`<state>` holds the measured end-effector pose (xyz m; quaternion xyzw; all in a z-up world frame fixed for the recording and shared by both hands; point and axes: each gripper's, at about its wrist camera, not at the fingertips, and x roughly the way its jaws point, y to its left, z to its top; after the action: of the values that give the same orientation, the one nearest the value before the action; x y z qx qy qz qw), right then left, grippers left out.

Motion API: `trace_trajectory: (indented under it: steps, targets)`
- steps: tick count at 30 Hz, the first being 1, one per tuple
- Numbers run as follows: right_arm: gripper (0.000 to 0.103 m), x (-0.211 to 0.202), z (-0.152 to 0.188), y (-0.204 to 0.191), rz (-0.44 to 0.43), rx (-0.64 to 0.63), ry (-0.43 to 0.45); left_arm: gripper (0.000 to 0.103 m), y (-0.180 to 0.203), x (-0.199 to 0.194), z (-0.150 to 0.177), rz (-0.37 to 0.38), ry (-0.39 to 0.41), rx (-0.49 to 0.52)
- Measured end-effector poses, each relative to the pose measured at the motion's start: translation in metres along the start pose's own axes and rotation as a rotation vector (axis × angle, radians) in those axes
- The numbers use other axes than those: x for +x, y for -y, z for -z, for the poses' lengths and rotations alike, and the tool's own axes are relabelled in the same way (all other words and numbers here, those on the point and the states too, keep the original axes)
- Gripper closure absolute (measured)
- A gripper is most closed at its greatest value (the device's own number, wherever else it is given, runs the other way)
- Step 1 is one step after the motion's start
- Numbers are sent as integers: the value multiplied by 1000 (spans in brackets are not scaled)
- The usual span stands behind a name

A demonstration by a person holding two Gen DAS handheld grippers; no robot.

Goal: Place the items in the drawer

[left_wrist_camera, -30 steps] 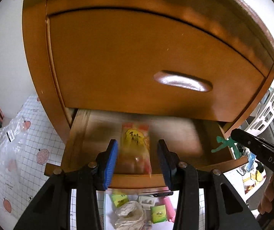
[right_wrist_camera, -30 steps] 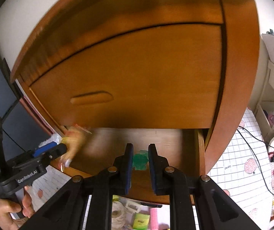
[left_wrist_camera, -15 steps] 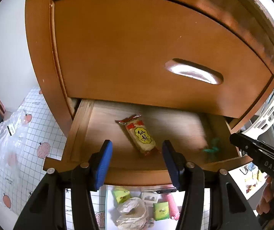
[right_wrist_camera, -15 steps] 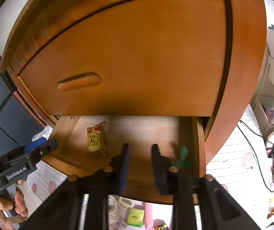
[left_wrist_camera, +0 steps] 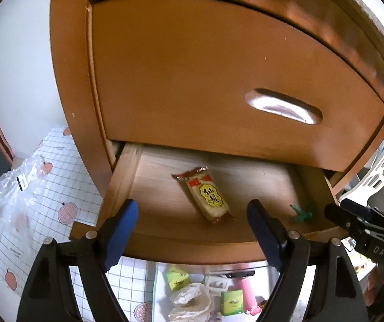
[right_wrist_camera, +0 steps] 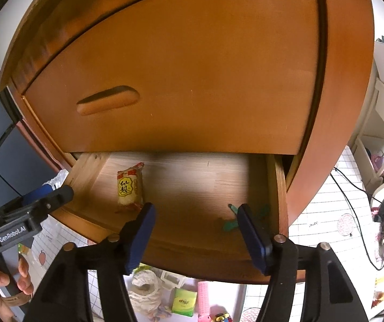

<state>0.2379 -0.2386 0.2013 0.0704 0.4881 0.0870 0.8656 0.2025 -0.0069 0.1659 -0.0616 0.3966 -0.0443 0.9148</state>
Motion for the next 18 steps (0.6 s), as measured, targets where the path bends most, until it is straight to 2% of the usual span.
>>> trace_trajectory:
  steps: [2, 7, 12, 18]
  targets:
    - [22, 0, 1, 0, 2, 0, 0, 0, -2, -2, 0, 1, 16, -14]
    - [3, -1, 4, 2, 8, -1, 10, 0, -11, -5, 3, -10, 39, -60]
    - [0, -4, 5, 5, 8, 13, 22, 0, -18, -12, 5, -8, 72, -98]
    - [0, -8, 11, 4, 11, 7, 34, 0, -16, -20, 9, -14, 106, -89]
